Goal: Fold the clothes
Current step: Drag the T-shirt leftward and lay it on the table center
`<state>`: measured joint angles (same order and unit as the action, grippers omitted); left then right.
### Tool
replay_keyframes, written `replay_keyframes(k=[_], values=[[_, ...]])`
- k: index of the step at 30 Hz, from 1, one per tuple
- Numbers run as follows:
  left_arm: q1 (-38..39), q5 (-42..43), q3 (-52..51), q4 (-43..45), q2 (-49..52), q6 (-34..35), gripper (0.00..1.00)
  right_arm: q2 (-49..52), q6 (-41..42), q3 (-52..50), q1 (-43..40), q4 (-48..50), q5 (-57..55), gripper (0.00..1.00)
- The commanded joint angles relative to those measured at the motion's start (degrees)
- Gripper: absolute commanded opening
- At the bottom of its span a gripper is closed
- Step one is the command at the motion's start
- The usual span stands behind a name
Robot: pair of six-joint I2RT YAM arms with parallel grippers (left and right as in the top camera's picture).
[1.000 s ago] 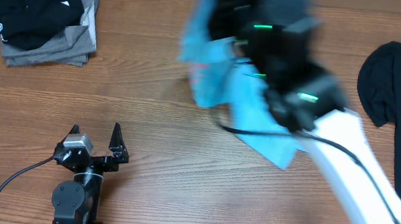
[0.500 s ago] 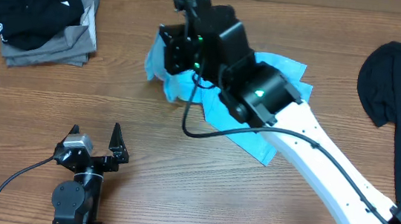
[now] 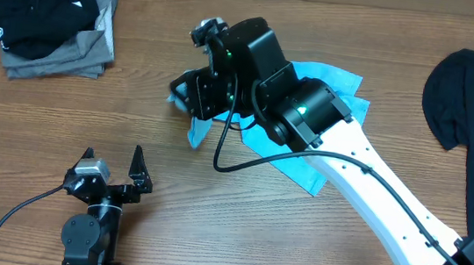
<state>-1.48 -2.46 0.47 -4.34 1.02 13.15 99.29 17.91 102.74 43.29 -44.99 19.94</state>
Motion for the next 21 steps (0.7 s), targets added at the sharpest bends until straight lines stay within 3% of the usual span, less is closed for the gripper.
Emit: replay_keyframes(k=[1, 3, 7, 21], values=[[0.4, -0.9, -0.2, 0.2, -0.3, -1.3, 1.00, 1.4, -0.3, -0.4, 0.5, -1.3, 3.3, 0.56], [0.4, -0.9, -0.2, 0.2, -0.3, -1.4, 1.00, 1.3, -0.3, -0.4, 0.0, -2.1, 1.9, 0.63], [0.4, -0.9, -0.2, 0.2, -0.3, -1.3, 1.00, 0.3, -0.3, -0.3, -3.1, -4.1, -0.9, 1.00], [0.4, -0.9, -0.2, 0.2, -0.3, -1.4, 1.00, -2.7, -0.3, -0.3, -21.0, -23.3, -0.3, 1.00]])
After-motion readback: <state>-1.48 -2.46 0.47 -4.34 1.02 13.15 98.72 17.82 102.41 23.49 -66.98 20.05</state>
